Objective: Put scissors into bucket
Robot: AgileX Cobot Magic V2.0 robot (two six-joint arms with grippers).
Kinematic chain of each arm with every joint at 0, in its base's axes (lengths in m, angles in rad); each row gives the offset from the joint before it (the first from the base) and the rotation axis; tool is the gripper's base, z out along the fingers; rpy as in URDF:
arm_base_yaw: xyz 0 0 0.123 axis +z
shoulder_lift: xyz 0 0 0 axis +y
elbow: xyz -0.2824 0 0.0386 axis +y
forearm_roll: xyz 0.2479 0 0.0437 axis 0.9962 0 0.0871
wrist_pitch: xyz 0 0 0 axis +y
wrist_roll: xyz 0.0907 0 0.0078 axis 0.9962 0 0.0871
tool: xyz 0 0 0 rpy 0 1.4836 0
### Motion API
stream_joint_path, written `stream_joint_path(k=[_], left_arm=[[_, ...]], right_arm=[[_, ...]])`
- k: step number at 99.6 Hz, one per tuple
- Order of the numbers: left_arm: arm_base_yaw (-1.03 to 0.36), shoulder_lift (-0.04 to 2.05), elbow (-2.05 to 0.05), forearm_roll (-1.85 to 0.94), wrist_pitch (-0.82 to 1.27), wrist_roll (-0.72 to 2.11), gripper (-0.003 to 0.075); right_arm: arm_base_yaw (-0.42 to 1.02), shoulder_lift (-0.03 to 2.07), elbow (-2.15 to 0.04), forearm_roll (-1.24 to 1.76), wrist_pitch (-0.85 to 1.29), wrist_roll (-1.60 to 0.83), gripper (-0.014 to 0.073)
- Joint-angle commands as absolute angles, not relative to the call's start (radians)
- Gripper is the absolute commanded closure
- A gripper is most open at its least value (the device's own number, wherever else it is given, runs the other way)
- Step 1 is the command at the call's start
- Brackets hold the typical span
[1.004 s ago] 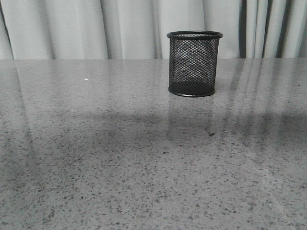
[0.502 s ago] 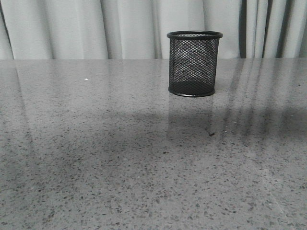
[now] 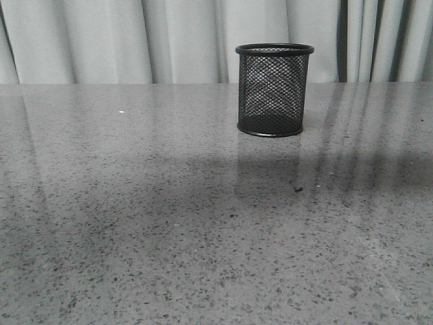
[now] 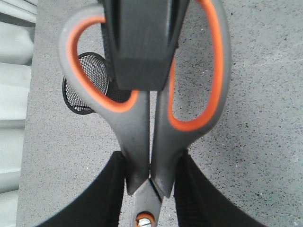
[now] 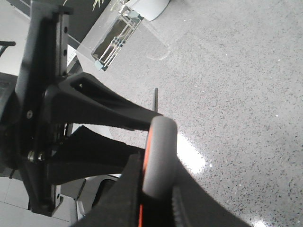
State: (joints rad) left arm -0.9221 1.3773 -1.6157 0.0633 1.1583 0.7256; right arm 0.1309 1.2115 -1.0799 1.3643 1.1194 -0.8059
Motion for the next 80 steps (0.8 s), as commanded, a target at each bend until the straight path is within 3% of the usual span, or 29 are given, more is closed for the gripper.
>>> stream_joint_path(k=[1, 10, 20, 25, 46, 80], left_arm=[[-0.929, 1.352, -1.653, 0.056, 1.088, 0.709, 0.0685], [-0.927, 1.352, -1.653, 0.056, 1.088, 0.709, 0.0559], [-0.925, 1.352, -1.658, 0.065, 1.086, 0.708, 0.0346], [-0.917, 1.352, -1.666, 0.071, 1.086, 0.702, 0.0289], [-0.779, 1.352, -1.743, 0.078, 1.089, 0.587, 0.0282], [-0.316, 1.336, -1.812, -0.082, 1.209, 0.488, 0.0282]], right_arm=[[0.133, 1.194, -1.115, 1.414, 1.136, -0.829, 0.0659], [0.133, 1.194, -1.115, 1.409, 1.136, -0.829, 0.0659], [0.133, 1.194, -1.115, 1.404, 1.126, -0.829, 0.0659], [0.133, 1.194, -1.115, 1.395, 1.117, -0.829, 0.0659], [0.131, 1.194, -1.136, 1.309, 1.030, -0.799, 0.0643], [0.047, 1.195, -1.402, 0.924, 0.979, -0.562, 0.0643]])
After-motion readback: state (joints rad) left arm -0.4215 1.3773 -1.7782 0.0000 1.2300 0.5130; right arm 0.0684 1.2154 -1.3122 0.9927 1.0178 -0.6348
